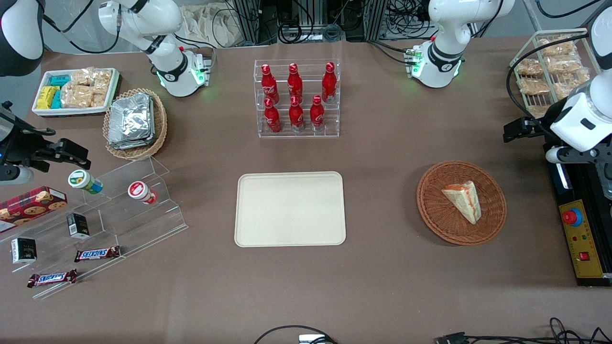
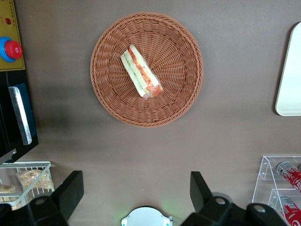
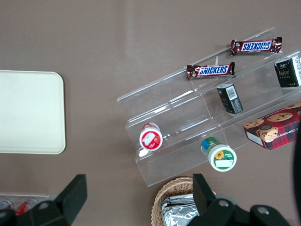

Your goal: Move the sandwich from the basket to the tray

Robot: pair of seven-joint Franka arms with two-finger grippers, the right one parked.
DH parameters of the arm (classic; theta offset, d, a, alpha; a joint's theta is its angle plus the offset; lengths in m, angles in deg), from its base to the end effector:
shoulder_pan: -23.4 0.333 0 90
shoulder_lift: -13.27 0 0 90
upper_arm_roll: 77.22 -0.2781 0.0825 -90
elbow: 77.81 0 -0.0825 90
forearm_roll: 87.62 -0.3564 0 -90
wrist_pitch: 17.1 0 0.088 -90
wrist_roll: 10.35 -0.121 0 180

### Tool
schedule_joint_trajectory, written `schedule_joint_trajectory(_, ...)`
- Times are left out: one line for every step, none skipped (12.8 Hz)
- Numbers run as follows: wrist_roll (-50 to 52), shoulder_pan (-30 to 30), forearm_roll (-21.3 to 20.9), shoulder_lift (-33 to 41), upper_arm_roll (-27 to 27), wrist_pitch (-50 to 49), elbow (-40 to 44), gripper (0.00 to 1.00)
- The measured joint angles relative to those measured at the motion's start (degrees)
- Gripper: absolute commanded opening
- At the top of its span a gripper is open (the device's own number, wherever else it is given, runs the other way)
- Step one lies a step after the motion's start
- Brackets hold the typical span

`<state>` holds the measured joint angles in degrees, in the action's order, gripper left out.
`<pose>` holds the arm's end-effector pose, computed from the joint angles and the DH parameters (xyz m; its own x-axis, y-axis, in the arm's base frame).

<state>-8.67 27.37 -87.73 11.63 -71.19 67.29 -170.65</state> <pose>0.5173 -0.0177 0.5286 0.9845 -0.0064 -0.1750 -0.0072 -1.0000 -0.0040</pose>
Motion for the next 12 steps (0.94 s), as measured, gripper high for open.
schedule_joint_trajectory(0.1,0.0,0.0,0.0,0.0,0.0,0.0,1.0)
schedule_joint_trajectory(0.3,0.0,0.0,0.0,0.0,0.1,0.0,1.0)
schedule_joint_trajectory(0.4,0.0,0.0,0.0,0.0,0.2,0.0,1.0)
schedule_joint_trajectory(0.4,0.0,0.0,0.0,0.0,0.2,0.0,1.0)
schedule_joint_trajectory(0.5,0.1,0.0,0.0,0.0,0.2,0.0,1.0)
schedule_joint_trajectory(0.5,0.1,0.0,0.0,0.0,0.2,0.0,1.0)
schedule_joint_trajectory(0.6,0.2,0.0,0.0,0.0,0.2,0.0,1.0)
schedule_joint_trajectory(0.6,0.2,0.0,0.0,0.0,0.2,0.0,1.0)
schedule_joint_trajectory(0.7,0.2,0.0,0.0,0.0,0.2,0.0,1.0)
schedule_joint_trajectory(1.1,0.2,0.0,0.0,0.0,0.2,0.0,1.0)
schedule_joint_trajectory(2.4,0.2,0.0,0.0,0.0,0.2,0.0,1.0)
schedule_joint_trajectory(4.9,0.3,0.0,-0.2,0.0,0.2,0.0,1.0)
